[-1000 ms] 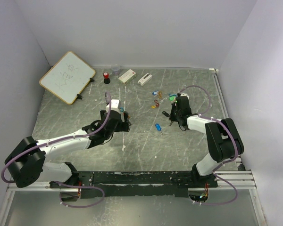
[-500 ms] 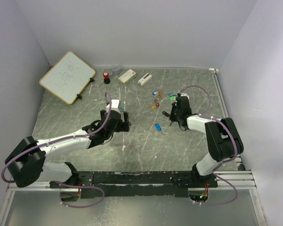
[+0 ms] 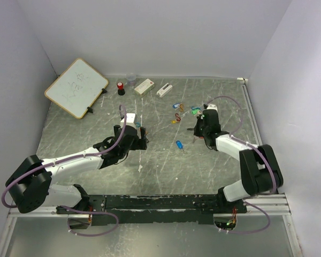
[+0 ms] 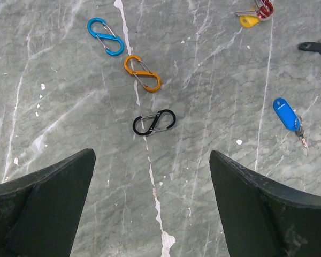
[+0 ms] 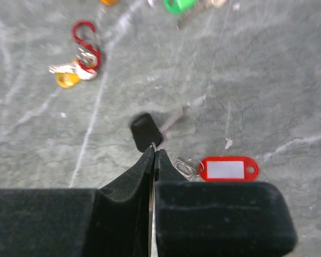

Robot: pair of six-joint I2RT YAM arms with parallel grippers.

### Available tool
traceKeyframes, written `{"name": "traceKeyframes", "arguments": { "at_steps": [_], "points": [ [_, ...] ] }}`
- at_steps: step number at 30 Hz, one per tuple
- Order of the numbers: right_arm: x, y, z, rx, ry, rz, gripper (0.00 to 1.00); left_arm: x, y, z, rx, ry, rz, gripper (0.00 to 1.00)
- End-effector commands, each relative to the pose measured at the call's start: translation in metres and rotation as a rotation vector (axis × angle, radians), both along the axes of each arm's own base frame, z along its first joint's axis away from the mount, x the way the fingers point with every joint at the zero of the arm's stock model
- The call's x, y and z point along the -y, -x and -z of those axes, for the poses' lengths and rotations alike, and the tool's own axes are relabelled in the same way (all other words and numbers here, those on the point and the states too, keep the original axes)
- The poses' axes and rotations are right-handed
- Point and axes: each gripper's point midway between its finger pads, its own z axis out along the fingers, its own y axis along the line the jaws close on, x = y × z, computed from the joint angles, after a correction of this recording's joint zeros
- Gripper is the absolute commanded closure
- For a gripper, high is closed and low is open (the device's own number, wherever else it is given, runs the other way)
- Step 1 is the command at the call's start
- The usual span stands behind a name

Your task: Put the keys on the keyring

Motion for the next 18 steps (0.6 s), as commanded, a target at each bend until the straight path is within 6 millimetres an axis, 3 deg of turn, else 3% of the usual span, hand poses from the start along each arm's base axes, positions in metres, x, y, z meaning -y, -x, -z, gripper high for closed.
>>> {"name": "traceKeyframes", "arguments": {
  "at_steps": [1,5,9,18],
  "points": [
    [-0.003,-0.002,-0.042,0.137,0.006,-0.034,1.0,0.006,-0.008,-0.011,0.016,0.027,-0.011,0.01],
    [-0.014,0.004,-0.069,0.221,-0.018,-0.094,1.0,0.006,-0.009,-0.008,0.008,0.013,-0.017,0.01],
    [-0.026,0.008,-0.083,0.262,-0.015,-0.138,1.0,0.002,-0.009,-0.008,0.01,0.004,-0.028,0.01],
    [-0.052,0.013,-0.085,0.281,0.064,-0.201,1.0,-0.002,-0.014,-0.013,0.035,-0.016,-0.045,0.01]
  ]
}}
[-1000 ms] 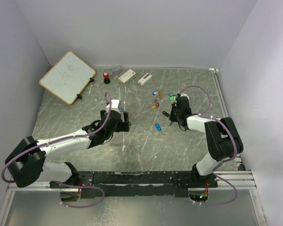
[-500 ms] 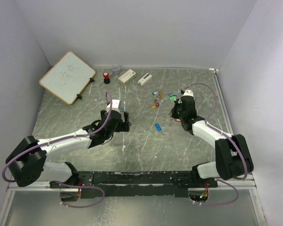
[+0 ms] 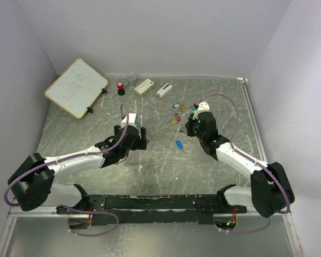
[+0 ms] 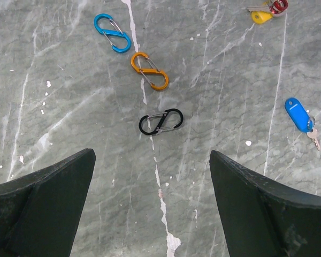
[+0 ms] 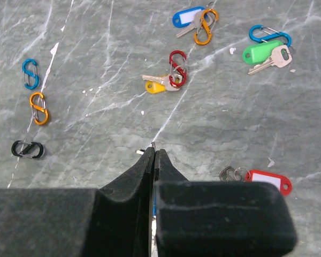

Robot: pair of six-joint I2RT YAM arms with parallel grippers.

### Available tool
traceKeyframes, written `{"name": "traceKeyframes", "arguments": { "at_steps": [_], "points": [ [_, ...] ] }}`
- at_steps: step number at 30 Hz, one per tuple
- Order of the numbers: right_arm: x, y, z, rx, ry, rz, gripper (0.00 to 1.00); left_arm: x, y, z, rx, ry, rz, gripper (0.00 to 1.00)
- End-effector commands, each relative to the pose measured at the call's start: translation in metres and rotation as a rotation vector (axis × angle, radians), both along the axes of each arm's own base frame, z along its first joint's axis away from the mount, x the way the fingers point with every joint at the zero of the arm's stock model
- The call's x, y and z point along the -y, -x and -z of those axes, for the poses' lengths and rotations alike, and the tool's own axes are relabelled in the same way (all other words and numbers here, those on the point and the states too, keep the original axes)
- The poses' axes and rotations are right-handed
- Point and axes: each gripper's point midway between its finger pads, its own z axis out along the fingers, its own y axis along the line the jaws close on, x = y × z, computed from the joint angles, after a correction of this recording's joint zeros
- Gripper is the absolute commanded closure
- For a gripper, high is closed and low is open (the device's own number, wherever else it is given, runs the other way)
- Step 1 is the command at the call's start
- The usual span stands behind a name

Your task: Put the keys on the keyring

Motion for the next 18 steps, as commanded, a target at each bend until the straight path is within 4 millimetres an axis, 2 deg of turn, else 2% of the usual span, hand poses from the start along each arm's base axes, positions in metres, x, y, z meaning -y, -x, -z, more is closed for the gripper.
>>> {"name": "traceKeyframes", "arguments": {
  "at_steps": [1,5,12,15,18],
  "points": [
    [-0.003,-0.004,-0.008,0.038,0.046,0.002,1.0,0.001,-0.013,-0.017,0.047,0.008,-0.032,0.01],
    [-0.002,-0.002,-0.012,0.05,0.042,0.008,1.0,0.005,-0.019,-0.004,0.018,-0.022,-0.019,0.01],
    [-0.003,-0.001,-0.018,0.067,0.029,0.003,1.0,0.012,-0.033,0.037,-0.1,-0.073,0.011,0.01],
    [-0.004,-0.001,-0.021,0.074,0.023,-0.001,1.0,0.014,-0.038,0.045,-0.115,-0.078,0.014,0.01],
    [-0.003,0.0,-0.024,0.081,0.02,0.0,1.0,0.022,-0.042,0.044,-0.101,-0.025,0.049,0.01]
  ]
}}
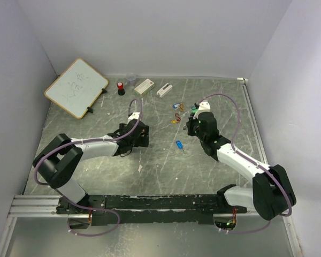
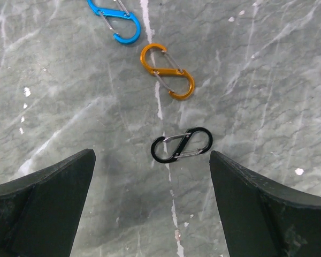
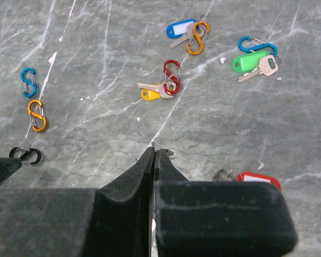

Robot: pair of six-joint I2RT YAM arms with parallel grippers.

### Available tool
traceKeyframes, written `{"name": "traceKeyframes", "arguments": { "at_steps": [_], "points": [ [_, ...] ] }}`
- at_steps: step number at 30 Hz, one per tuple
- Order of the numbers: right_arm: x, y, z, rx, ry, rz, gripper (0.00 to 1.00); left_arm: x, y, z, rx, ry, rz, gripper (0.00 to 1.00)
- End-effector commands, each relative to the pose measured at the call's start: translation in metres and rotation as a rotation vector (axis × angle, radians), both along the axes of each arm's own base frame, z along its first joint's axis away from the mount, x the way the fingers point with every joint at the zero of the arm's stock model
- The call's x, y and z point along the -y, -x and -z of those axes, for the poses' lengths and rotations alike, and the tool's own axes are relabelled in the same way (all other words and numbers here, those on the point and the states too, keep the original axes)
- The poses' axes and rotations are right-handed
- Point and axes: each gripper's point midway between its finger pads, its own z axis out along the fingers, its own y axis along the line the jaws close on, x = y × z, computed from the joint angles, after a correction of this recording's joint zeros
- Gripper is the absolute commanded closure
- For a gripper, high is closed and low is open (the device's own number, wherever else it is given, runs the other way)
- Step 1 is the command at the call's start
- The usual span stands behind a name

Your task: Put the keys on the keyring

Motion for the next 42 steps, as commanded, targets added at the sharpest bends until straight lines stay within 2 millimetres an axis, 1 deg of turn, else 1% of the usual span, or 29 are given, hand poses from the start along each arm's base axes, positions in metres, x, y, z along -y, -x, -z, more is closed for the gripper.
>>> {"name": "traceKeyframes", "arguments": {
  "at_steps": [1,4,11,15,22,30,34,42],
  "points": [
    [-0.001,-0.002,-0.016,0.048,-0.008,-0.001,1.0,0.021,-0.012,-0.015,0.036,0.104,0.063,0.01],
    [-0.001,-0.002,-0.017,0.051,-0.009,0.0,1.0,0.029,-0.015,-0.017,0.043,0.145,0.097,0.01],
    [-0.001,-0.002,-0.016,0.05,-0.011,0.0,1.0,0.044,-0.017,-0.01,0.02,0.188,0.175,0.01],
    [-0.001,-0.002,-0.016,0.051,-0.009,0.0,1.0,0.044,-0.018,-0.004,0.003,0.175,0.179,0.01],
    [0.0,-0.003,-0.015,0.048,-0.006,0.003,1.0,0.044,-0.021,-0.001,-0.005,0.18,0.192,0.01],
    [-0.001,-0.003,-0.014,0.046,-0.008,0.002,1.0,0.049,-0.01,0.009,-0.04,0.204,0.235,0.01],
    [0.0,-0.002,-0.017,0.05,-0.009,0.002,1.0,0.053,0.0,0.012,-0.069,0.232,0.264,0.01],
    [0.0,-0.001,-0.018,0.053,-0.011,0.001,1.0,0.046,0.019,0.02,-0.12,0.248,0.276,0.01]
  ]
}}
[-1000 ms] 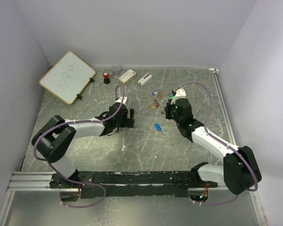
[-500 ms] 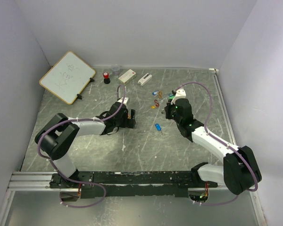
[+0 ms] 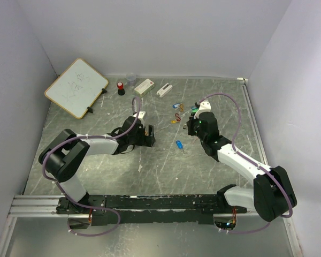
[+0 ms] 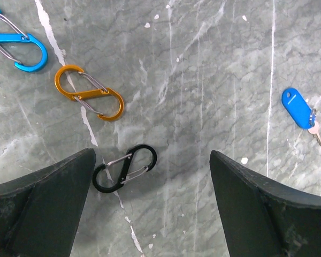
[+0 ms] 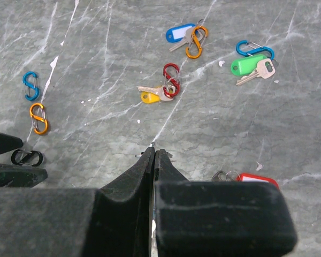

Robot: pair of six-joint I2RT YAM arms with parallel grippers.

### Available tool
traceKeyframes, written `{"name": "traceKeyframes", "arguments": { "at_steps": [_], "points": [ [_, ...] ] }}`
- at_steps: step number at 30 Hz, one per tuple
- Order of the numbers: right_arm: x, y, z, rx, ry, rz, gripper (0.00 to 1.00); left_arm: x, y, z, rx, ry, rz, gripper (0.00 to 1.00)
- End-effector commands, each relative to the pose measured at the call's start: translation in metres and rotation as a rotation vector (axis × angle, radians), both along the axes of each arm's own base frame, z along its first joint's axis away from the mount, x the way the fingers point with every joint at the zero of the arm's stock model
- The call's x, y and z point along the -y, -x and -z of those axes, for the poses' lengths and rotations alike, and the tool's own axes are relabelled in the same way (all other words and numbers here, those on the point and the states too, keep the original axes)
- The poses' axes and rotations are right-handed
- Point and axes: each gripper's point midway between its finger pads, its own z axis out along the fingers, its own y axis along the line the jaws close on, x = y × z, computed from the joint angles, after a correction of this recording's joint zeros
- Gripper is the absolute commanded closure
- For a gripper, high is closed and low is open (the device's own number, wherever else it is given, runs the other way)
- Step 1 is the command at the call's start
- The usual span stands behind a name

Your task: Put the keys on the keyring

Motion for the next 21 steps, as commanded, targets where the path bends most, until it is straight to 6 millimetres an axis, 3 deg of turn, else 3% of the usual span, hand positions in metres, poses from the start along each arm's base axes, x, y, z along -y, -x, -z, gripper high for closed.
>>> {"name": "traceKeyframes", "arguments": {
  "at_steps": [1,21],
  "points": [
    [-0.001,-0.001,-0.01,0.033,-0.005,-0.004,1.0,0.0,0.025,0.01,-0.077,0.03,0.052,0.01],
    [-0.001,-0.001,-0.01,0.034,-0.007,-0.002,1.0,0.011,0.055,0.004,-0.096,0.066,0.089,0.01]
  ]
}}
